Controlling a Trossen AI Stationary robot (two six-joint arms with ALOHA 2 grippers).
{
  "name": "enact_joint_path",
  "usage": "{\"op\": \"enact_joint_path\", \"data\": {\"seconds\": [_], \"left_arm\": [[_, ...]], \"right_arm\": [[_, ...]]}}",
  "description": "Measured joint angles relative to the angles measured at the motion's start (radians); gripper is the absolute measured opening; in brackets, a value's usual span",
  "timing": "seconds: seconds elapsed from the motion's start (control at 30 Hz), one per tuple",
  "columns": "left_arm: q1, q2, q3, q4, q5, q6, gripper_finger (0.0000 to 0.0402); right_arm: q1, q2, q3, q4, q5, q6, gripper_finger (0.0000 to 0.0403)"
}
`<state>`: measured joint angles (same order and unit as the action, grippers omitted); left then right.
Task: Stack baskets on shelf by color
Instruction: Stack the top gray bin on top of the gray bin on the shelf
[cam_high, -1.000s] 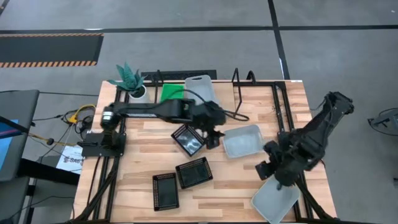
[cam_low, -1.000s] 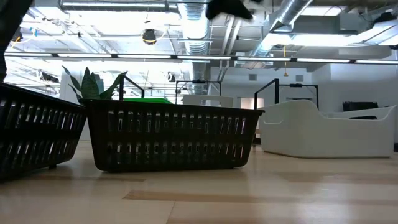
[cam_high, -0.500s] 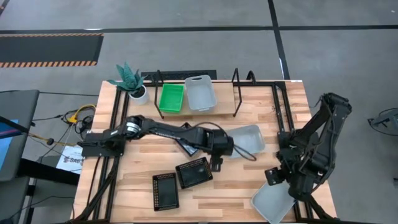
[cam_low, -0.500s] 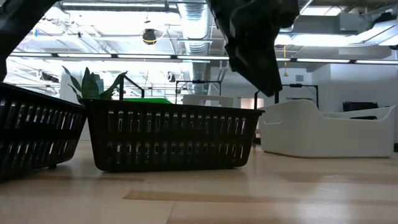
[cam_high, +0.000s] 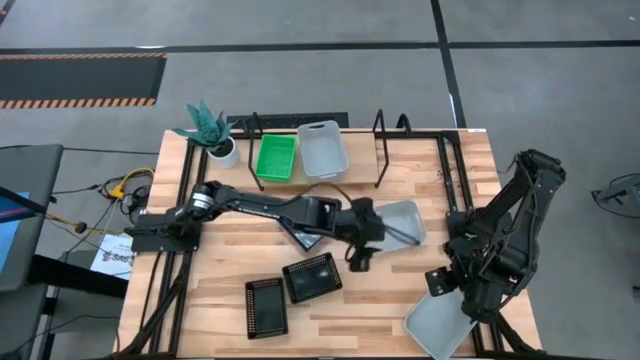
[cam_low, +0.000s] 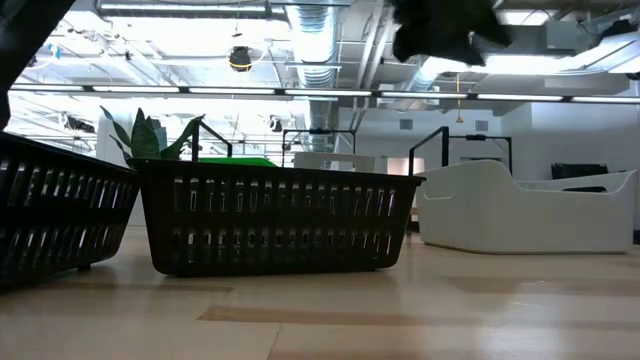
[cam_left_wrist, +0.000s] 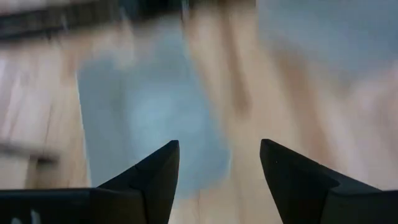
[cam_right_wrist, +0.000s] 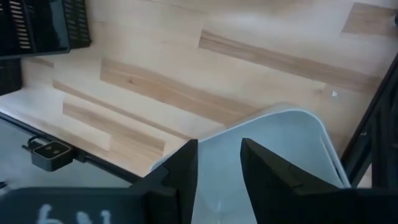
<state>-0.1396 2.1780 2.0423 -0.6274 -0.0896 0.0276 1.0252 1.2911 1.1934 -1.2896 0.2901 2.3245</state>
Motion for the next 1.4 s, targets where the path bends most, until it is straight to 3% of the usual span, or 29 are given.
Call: {"op": "enact_joint_path", "data": {"seconds": [0.13, 0.27, 0.5, 0.67, 0.83, 1.1, 1.27, 1.4], "left_arm": [[0.012, 0.022, 0.000, 0.163, 0.024, -0.092, 0.0212], [0.010, 0.083, -0.002, 0.144, 0.030, -0.080, 0.0212], [0.009, 0.142, 0.002, -0.157, 0.060, -0.005, 0.0212], [0.022, 0.147, 0.017, -0.421, -0.056, 0.054, 0.0212], [0.037, 0.069, 0.024, -0.491, -0.257, 0.102, 0.0212], [0.068, -0.116, 0.024, -0.400, -0.274, 0.012, 0.0212], [0.088, -0.240, 0.021, -0.303, -0.276, -0.109, 0.0212], [0.088, -0.327, 0.022, -0.249, -0.287, -0.177, 0.0212]], "right_arm": [[0.000, 0.000, 0.000, -0.005, 0.000, 0.000, 0.0142], [0.000, 0.000, 0.000, -0.004, 0.000, -0.002, 0.0141], [0.000, 0.000, 0.000, -0.009, 0.000, -0.003, 0.0140], [0.000, 0.000, 0.000, -0.009, 0.000, -0.003, 0.0136], [0.000, 0.000, 0.000, -0.029, 0.000, -0.004, 0.0136], [-0.030, 0.000, 0.000, -0.119, 0.040, -0.006, 0.0134], [-0.165, -0.001, 0.000, -0.265, 0.202, -0.064, 0.0131], [-0.368, -0.031, -0.044, -0.266, 0.212, -0.259, 0.0125]]}}
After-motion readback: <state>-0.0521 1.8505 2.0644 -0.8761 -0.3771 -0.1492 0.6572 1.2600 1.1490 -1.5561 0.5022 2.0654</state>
